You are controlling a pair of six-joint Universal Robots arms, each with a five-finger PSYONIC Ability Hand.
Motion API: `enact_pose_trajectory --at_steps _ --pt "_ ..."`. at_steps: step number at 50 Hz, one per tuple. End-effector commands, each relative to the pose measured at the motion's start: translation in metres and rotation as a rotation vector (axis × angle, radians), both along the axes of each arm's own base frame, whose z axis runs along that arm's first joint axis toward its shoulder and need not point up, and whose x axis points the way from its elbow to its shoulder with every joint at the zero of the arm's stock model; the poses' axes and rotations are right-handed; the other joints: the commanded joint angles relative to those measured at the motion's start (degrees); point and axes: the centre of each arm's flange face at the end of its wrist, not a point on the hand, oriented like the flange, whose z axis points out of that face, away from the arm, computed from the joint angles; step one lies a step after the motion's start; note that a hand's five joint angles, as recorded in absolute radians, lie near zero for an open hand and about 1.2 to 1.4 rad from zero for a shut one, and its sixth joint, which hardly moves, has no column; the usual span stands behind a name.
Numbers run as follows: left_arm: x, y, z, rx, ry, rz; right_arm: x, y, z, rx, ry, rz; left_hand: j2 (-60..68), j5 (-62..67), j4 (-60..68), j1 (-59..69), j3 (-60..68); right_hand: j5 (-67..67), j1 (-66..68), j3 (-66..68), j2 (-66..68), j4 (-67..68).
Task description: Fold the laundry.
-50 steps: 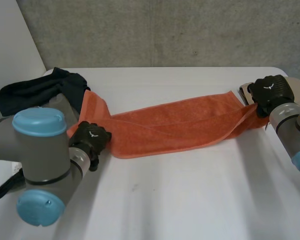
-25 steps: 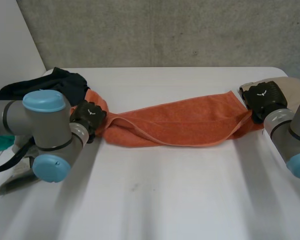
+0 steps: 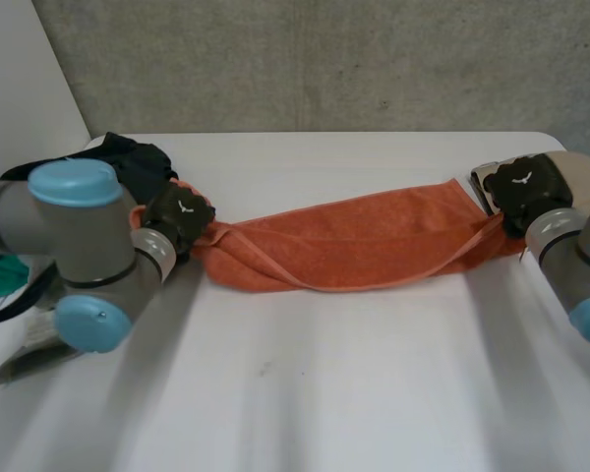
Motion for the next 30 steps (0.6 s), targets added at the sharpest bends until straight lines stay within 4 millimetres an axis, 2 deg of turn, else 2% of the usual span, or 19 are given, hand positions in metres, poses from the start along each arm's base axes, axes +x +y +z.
enact_pose_trajectory --at_steps 1,4,5,7,8,11,13,16,18,20,24,25,28,30 --pt "0.013 0.035 0.073 -0.029 0.079 -0.008 -0.021 0.001 0.049 -0.044 -0.010 -0.050 11.64 14.32 12.19 16.56 12.85 12.73 14.30 11.67 12.00 11.31" --pt "0.019 0.048 0.107 -0.048 0.136 -0.014 -0.032 0.006 0.078 -0.075 -0.021 -0.068 11.64 14.32 12.19 16.56 12.85 12.73 14.30 11.67 12.00 11.31" --pt "0.025 0.056 0.130 -0.070 0.181 -0.014 -0.039 0.010 0.097 -0.094 -0.033 -0.078 11.64 14.32 12.19 16.56 12.85 12.73 14.30 11.67 12.00 11.31" --pt "0.031 0.064 0.154 -0.093 0.230 -0.014 -0.045 0.013 0.115 -0.122 -0.047 -0.081 11.64 14.32 12.19 16.56 12.85 12.73 14.30 11.67 12.00 11.31" --pt "0.039 0.070 0.176 -0.110 0.285 -0.014 -0.050 0.016 0.132 -0.150 -0.060 -0.077 11.64 14.32 12.19 16.56 12.85 12.73 14.30 11.67 12.00 11.31" --pt "0.054 0.079 0.211 -0.125 0.374 -0.010 -0.057 0.024 0.163 -0.210 -0.093 -0.055 11.64 14.32 12.19 16.56 12.85 12.73 14.30 11.67 12.00 11.31" --pt "0.061 0.080 0.219 -0.099 0.398 0.001 -0.060 0.027 0.176 -0.228 -0.109 -0.050 11.64 14.32 12.19 16.56 12.85 12.73 14.30 11.67 12.00 11.31" --pt "0.070 0.072 0.218 -0.011 0.425 0.034 -0.068 0.031 0.187 -0.218 -0.128 -0.043 11.64 14.32 12.19 16.56 12.85 12.73 14.30 11.67 12.00 11.31" --pt "0.072 0.066 0.212 0.040 0.427 0.051 -0.069 0.032 0.186 -0.192 -0.130 -0.034 11.64 14.32 12.19 16.56 12.85 12.73 14.30 11.67 12.00 11.31" --pt "0.072 0.057 0.198 0.118 0.414 0.069 -0.072 0.030 0.178 -0.144 -0.130 -0.022 11.64 14.32 12.19 16.56 12.85 12.73 14.30 11.67 12.00 11.31" --pt "0.065 0.034 0.164 0.222 0.368 0.095 -0.064 0.015 0.145 -0.040 -0.128 0.011 11.64 14.32 12.19 16.56 12.85 12.73 14.30 11.67 12.00 11.31" --pt "0.063 0.022 0.151 0.242 0.345 0.110 -0.057 0.009 0.132 -0.014 -0.118 0.029 11.64 14.32 12.19 16.56 12.85 12.73 14.30 11.67 12.00 11.31" --pt "0.059 -0.002 0.128 0.254 0.301 0.146 -0.047 -0.002 0.112 0.011 -0.084 0.037 11.64 14.32 12.19 16.56 12.85 12.73 14.30 11.67 12.00 11.31" --pt "0.055 -0.012 0.122 0.243 0.286 0.153 -0.041 -0.012 0.102 0.002 -0.069 0.028 11.64 14.32 12.19 16.56 12.85 12.73 14.30 11.67 12.00 11.31"
